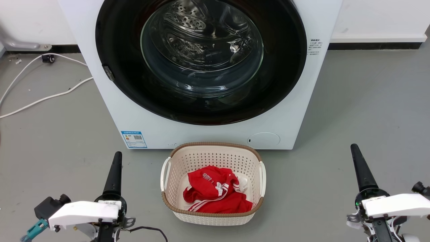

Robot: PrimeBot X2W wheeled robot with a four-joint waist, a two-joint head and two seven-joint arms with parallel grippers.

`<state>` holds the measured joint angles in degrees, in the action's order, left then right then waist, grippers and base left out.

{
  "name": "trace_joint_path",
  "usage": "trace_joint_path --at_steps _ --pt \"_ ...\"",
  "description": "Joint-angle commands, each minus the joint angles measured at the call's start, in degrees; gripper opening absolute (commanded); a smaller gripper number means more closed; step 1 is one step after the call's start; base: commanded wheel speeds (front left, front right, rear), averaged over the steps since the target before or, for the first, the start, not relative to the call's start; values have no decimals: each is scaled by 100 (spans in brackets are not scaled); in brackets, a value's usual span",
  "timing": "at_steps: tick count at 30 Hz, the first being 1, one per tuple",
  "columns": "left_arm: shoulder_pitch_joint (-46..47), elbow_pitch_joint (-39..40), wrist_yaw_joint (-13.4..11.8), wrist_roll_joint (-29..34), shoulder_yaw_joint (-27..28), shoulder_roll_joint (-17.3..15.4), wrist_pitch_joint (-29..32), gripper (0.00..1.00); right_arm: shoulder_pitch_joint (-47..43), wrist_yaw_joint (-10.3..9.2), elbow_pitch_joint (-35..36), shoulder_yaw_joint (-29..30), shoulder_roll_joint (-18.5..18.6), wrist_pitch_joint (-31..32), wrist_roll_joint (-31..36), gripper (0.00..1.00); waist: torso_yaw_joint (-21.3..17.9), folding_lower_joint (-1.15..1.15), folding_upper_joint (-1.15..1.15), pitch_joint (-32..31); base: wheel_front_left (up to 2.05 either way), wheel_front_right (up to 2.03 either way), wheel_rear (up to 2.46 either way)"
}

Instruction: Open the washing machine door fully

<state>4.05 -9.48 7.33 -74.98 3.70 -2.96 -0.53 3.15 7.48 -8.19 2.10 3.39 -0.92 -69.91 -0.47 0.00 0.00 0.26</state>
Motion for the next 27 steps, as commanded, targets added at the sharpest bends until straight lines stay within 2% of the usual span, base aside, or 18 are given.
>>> trace_joint_path --at_steps 1,14,27 --pt "78 126 10 170 -24 -35 -44 100 46 1 146 -19 8 -42 220 100 -3 0 0 1 0 0 0" --pt "77 355 13 2075 -79 -75 -318 100 -16 1 341 -122 -4 -308 2134 100 -33 0 0 41 0 0 0" --pt "23 574 -85 3652 -213 -129 -573 100 -40 1 444 -137 -16 -379 3536 100 -59 0 0 78 0 0 0"
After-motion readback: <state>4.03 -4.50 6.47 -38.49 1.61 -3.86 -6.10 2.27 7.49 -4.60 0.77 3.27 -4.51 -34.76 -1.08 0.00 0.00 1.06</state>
